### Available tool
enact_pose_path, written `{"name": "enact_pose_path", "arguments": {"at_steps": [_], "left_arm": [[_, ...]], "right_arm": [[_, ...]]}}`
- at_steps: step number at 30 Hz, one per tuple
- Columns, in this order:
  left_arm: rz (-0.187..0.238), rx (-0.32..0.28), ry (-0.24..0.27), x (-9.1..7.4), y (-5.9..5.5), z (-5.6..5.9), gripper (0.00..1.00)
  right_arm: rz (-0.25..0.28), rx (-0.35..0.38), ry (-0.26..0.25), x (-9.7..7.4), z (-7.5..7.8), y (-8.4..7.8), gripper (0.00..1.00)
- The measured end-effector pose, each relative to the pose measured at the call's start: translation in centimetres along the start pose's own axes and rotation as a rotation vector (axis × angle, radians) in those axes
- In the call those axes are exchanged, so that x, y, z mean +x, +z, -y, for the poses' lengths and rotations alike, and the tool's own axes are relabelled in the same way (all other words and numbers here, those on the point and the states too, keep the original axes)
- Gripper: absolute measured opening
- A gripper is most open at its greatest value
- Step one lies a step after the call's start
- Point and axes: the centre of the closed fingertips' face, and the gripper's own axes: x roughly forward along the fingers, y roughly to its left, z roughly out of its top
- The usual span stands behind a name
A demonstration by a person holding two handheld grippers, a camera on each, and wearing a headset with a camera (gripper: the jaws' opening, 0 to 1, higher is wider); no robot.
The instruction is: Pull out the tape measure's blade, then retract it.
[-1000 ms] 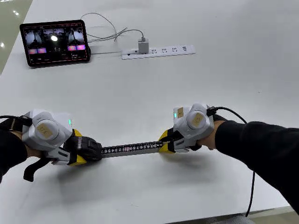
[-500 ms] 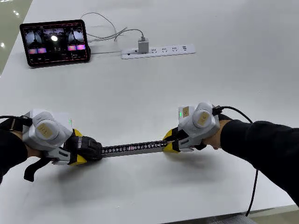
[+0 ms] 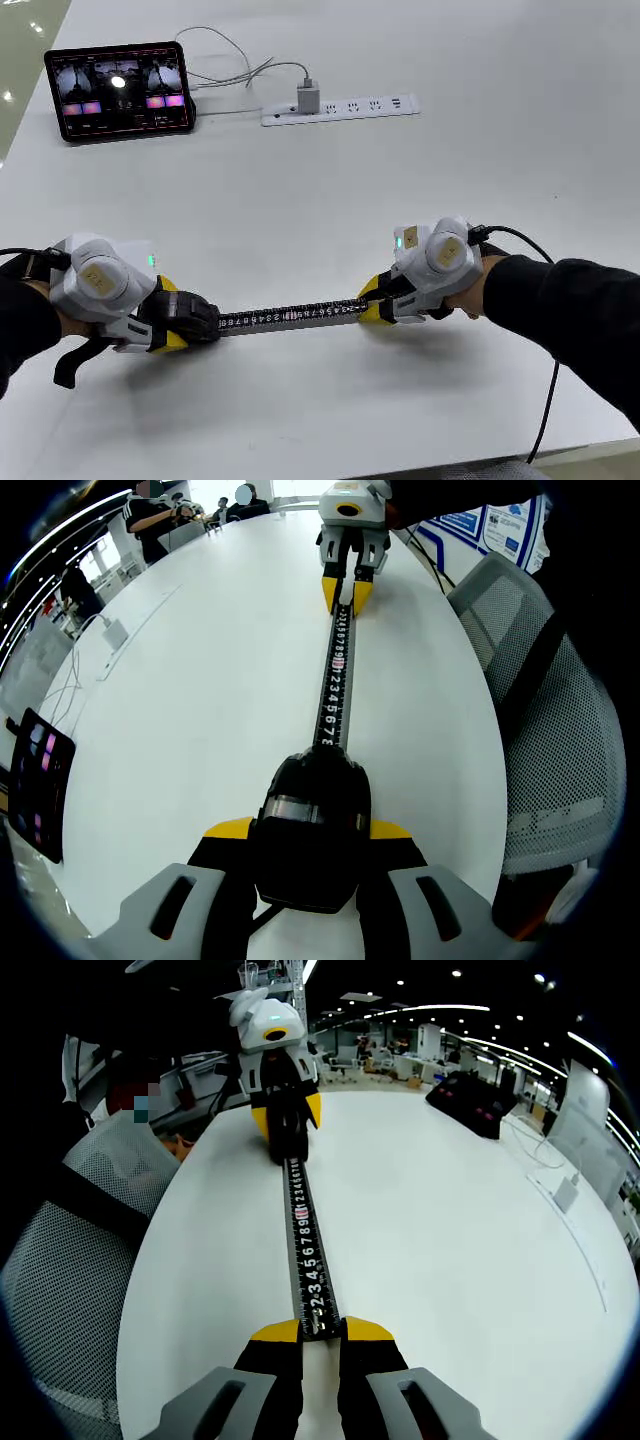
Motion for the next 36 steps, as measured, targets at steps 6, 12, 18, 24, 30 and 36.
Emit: {"name": "enact_pose_path", "arguments": {"at_steps": [6, 12, 18, 24, 30, 36], "left_arm": [[0.001, 0.0, -0.003, 0.0, 0.0, 0.0, 0.33], [0.0, 0.002, 0.0, 0.0, 0.0, 0.0, 0.33], [0.001, 0.002, -0.001, 0.0, 0.0, 0.0, 0.33], [0.0, 0.002, 0.001, 0.0, 0.0, 0.0, 0.33], [0.002, 0.003, -0.002, 0.0, 0.0, -0.1, 0.33], [0.004, 0.001, 0.0, 0.0, 0.0, -0.1, 0.33]], "right_arm": [[0.0, 0.005, -0.002, -0.2, 0.0, -0.3, 0.08], [-0.005, -0.001, -0.001, -0.4, 0.0, -0.5, 0.08], [-0.003, 0.008, -0.003, -0.7, 0.0, -0.8, 0.08], [-0.006, 0.014, -0.006, -1.1, 0.1, -1.1, 0.08], [-0.011, 0.022, -0.007, -1.5, 0.2, -1.7, 0.08], [-0.013, 0.026, -0.009, -1.6, 0.3, -1.9, 0.08]]}}
